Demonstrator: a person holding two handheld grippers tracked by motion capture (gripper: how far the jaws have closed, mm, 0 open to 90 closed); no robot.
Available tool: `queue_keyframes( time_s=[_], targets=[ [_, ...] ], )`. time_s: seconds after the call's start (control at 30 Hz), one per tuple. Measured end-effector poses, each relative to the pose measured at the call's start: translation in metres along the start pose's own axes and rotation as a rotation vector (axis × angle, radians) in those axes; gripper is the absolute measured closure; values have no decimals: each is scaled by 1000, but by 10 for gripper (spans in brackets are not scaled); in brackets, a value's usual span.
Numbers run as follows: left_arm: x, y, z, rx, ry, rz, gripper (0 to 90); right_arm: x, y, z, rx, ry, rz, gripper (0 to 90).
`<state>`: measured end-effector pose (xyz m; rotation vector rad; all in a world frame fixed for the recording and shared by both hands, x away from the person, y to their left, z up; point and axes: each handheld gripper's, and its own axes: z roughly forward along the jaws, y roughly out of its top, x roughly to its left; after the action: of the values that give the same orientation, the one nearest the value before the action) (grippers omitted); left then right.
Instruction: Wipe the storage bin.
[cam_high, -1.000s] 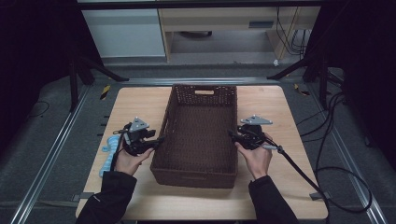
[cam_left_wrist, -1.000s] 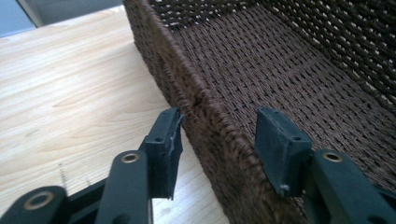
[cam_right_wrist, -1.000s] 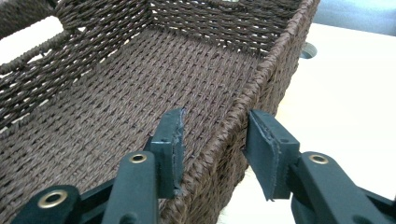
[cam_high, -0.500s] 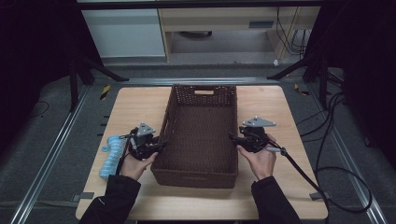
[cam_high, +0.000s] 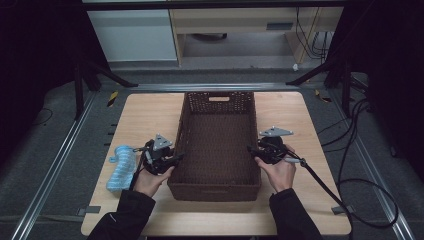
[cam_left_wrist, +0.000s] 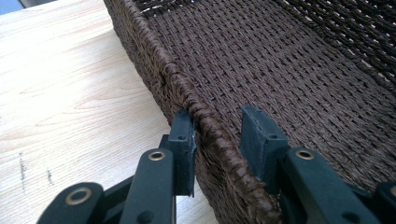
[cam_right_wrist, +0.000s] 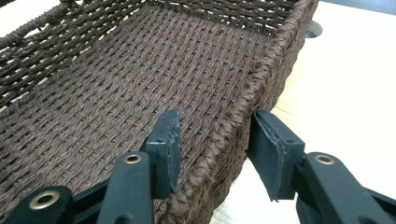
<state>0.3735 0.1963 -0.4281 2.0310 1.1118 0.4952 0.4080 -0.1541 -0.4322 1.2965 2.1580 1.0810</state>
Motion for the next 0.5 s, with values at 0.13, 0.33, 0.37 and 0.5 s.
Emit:
queue_keyframes(
  time_s=[0.13, 0.33, 0.37, 0.5],
  targets=[
    [-2, 0, 1, -3, -4, -2, 648, -3, -2, -1, -1, 6, 26, 578],
    [-3, 1, -1, 3, -17, -1, 605, -3, -1, -2, 14, 0, 37, 651],
    [-3, 1, -1, 1, -20, -4, 584, -3, -1, -2, 15, -3, 37, 661],
    [-1, 2, -13, -47, -25, -2, 497, -3, 0, -3, 23, -11, 39, 696]
  ],
)
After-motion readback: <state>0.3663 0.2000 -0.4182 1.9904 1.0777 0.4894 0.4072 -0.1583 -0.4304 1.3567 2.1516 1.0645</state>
